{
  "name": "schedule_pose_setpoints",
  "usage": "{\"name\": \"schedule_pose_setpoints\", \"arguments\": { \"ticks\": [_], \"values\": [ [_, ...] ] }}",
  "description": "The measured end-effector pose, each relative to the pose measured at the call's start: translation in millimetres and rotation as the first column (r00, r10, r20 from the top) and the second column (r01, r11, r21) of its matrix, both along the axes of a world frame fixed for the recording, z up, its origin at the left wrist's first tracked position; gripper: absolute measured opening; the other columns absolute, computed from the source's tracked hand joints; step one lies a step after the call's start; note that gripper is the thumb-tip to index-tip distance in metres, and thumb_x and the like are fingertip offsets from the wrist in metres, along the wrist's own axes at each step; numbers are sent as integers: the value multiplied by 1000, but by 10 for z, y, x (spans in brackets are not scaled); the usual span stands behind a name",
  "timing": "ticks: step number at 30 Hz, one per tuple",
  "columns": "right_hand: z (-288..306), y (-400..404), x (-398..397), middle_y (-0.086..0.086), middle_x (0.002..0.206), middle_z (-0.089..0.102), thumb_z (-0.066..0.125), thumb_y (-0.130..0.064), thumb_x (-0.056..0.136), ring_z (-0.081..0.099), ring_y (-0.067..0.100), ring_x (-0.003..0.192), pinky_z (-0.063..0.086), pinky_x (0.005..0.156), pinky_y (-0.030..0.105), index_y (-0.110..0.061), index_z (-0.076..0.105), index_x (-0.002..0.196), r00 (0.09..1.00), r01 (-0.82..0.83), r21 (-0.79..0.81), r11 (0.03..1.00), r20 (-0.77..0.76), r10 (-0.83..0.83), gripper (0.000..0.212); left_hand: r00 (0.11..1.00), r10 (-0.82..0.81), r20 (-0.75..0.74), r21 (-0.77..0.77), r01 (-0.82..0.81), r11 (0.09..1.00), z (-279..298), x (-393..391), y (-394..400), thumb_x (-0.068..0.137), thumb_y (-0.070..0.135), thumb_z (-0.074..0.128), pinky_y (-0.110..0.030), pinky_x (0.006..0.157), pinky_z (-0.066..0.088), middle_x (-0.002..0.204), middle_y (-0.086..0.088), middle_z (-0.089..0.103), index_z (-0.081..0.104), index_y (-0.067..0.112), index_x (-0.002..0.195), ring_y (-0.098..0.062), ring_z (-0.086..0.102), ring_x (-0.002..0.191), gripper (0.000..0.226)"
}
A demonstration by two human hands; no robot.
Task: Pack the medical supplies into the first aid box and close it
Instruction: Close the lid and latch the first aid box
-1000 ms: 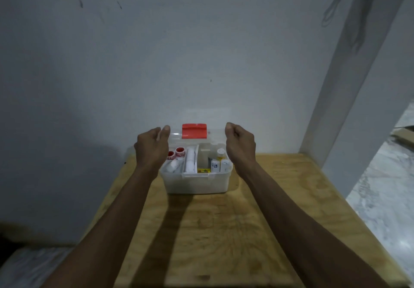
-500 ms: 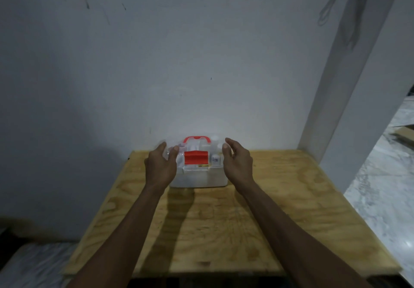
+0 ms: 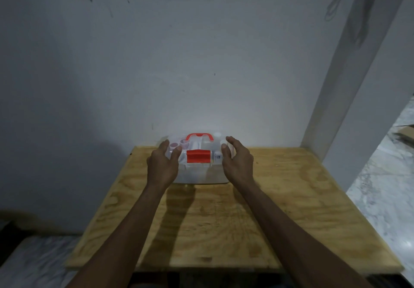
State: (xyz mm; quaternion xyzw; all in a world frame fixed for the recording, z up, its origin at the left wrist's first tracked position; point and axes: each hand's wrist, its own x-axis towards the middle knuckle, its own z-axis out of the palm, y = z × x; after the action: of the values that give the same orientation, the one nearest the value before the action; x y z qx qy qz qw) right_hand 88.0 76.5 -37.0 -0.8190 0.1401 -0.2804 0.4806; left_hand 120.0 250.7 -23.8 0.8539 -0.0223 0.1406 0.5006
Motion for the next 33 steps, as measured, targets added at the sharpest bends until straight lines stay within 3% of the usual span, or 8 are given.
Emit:
{"name": "schedule_pose_setpoints", "arguments": {
  "ticks": [4, 8, 14, 18, 22, 28, 33],
  "values": [
    [-27, -19, 7, 5, 139, 57, 54, -29, 100, 52, 22, 128, 42, 100, 31, -13, 56, 135, 1000, -11, -5, 1000, 15, 11, 39, 1000, -2, -6, 0, 2, 1000, 0, 29, -1, 95, 33, 60, -25, 88, 37, 138, -12, 57, 53, 6, 137, -32, 54, 126, 51],
    [17, -13, 40, 3, 139, 57, 56, -29, 98, 52, 22, 127, 45, 99, 36, -17, 56, 135, 1000, -31, 10, 999, -2, 31, 38, 999, -18, -37, -39, 16, 999, -8, 85, 25, 89, 39, 66, -34, 99, 43, 143, -11, 53, 50, 8, 140, -30, 51, 130, 61],
    [41, 58, 124, 2, 141, 53, 59, -45, 94, 47, 23, 129, 43, 102, 39, -20, 56, 133, 991, -125, -45, 991, -54, 123, 47, 993, -68, -92, -81, 60, 995, 17, 160, 38, 79, 49, 74, -38, 102, 42, 148, -10, 47, 46, 9, 143, -28, 45, 135, 81],
    [-42, 14, 123, -1, 155, 36, 55, -53, 93, 24, 25, 146, 23, 118, 50, -27, 55, 135, 977, -177, -124, 976, -139, 160, 49, 991, -117, -66, -17, 116, 993, -33, 153, 104, 79, 50, 73, -38, 98, 45, 147, -6, 49, 45, 13, 144, -28, 48, 132, 80],
    [-105, -22, 27, -3, 161, 23, 58, -52, 92, 9, 24, 150, 14, 118, 52, -31, 47, 141, 961, -251, -208, 945, -168, 218, 54, 980, -191, -47, 55, 193, 980, -102, 94, 158, 76, 54, 74, -42, 104, 45, 150, -2, 45, 45, 17, 144, -25, 47, 132, 82],
    [-256, 27, 44, -4, 161, 23, 62, -54, 88, 9, 24, 150, 14, 118, 54, -34, 45, 142, 979, -200, -287, 937, -95, 180, 60, 982, -184, 38, 206, 173, 963, -142, 13, 95, 82, 40, 73, -43, 110, 35, 159, -9, 28, 45, 17, 145, -30, 33, 143, 73],
    [-371, 37, 81, -5, 160, 24, 58, -60, 88, 10, 23, 149, 18, 117, 54, -37, 44, 142, 987, -161, -346, 924, -56, 151, 60, 976, -200, 80, 215, 180, 960, -192, -13, 67, 82, 43, 71, -45, 110, 34, 160, -4, 26, 45, 21, 144, -27, 32, 143, 70]
  ]
}}
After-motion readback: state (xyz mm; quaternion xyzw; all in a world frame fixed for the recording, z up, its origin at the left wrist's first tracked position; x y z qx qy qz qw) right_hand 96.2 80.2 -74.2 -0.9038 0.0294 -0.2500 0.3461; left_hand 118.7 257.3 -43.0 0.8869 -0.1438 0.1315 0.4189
